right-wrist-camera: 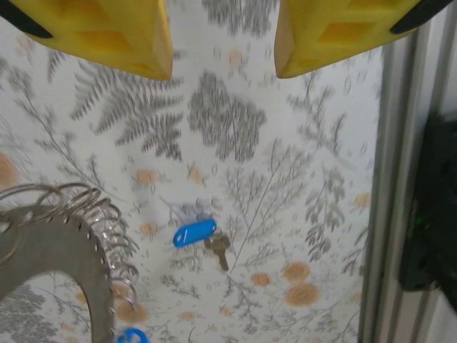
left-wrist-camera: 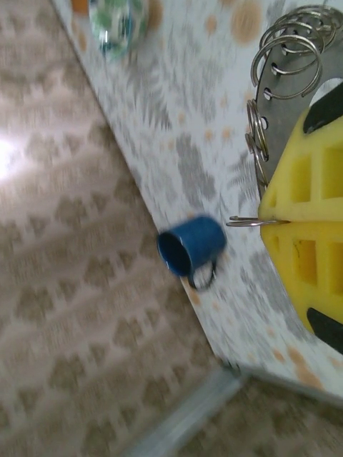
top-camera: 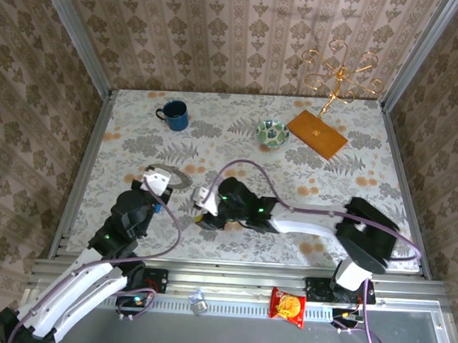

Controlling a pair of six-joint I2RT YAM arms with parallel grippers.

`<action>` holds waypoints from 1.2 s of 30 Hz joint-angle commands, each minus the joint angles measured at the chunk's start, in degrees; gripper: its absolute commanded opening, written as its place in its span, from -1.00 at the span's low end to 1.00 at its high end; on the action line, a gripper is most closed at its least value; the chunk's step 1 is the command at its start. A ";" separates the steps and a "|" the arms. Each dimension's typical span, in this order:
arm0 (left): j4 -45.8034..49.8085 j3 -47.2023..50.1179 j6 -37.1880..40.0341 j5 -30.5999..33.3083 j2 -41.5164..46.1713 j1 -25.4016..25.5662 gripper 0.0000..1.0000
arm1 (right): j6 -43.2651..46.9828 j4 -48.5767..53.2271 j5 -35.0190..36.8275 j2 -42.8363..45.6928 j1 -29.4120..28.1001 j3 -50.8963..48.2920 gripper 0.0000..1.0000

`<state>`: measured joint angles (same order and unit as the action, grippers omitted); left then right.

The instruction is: Put the keys on the keyring

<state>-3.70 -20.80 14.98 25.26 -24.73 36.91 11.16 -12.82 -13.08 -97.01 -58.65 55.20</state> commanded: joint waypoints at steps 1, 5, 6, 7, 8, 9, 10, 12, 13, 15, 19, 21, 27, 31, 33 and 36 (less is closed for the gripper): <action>3.45 -3.31 -1.81 7.82 2.96 -4.01 -1.00 | -7.60 -3.68 0.82 -8.10 -0.83 7.66 -0.13; 6.00 -4.31 -0.16 10.72 5.54 -8.74 -1.00 | -17.39 -2.13 0.81 -17.25 -0.85 16.98 -0.15; 6.36 -4.49 0.44 11.56 6.05 -9.66 -1.00 | -19.68 -1.35 0.95 -19.13 -0.86 19.36 -0.15; 6.57 -4.59 0.89 12.16 6.49 -10.36 -1.00 | -21.64 -0.88 0.95 -20.64 -0.85 21.01 -0.15; 6.69 -4.67 1.51 12.80 6.90 -10.45 -1.00 | -23.86 -0.59 1.04 -22.33 -0.76 22.77 -0.15; 6.69 -4.69 2.16 13.39 7.34 -12.41 -1.00 | -26.19 -0.23 1.00 -23.77 -0.60 24.43 -0.15; 6.69 -4.67 2.53 13.85 7.71 -12.94 -1.00 | -28.19 0.26 0.83 -25.00 -0.46 25.85 -0.15; 6.69 -4.60 3.48 14.54 8.44 -13.84 -1.00 | -32.53 2.37 -0.27 -27.83 0.06 29.43 -0.15; 6.78 -4.60 3.78 14.47 8.70 -14.17 -1.00 | -33.87 3.77 -1.04 -29.05 0.32 31.16 -0.15; 6.95 -4.68 4.34 14.15 9.32 -14.58 -1.00 | -36.03 8.08 -2.23 -31.74 0.81 35.36 -0.15; 7.35 -4.93 4.98 13.79 9.70 -14.76 -1.00 | -37.00 13.11 -4.52 -35.37 1.52 40.68 -0.12; 7.58 -4.96 4.90 13.43 9.70 -14.80 -1.00 | -37.09 14.16 -5.66 -36.83 1.70 42.48 -0.11; 8.09 -5.13 4.52 12.98 9.76 -14.85 -1.00 | -36.82 17.42 -10.62 -40.62 1.88 47.96 -0.18; 8.45 -5.22 4.57 12.56 9.68 -14.80 -1.00 | -37.00 17.68 -12.63 -41.83 1.88 49.69 -0.33; 8.54 -5.35 4.52 12.36 9.70 -14.84 -1.00 | -36.98 17.74 -13.00 -42.15 1.88 50.21 -0.42; 8.70 -5.39 4.44 12.01 9.70 -14.84 -1.00 | -36.69 18.26 -13.28 -42.40 1.88 50.71 -0.63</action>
<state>4.80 -23.79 18.52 37.71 -15.92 22.72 -25.65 3.84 -24.29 -138.02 -56.73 103.85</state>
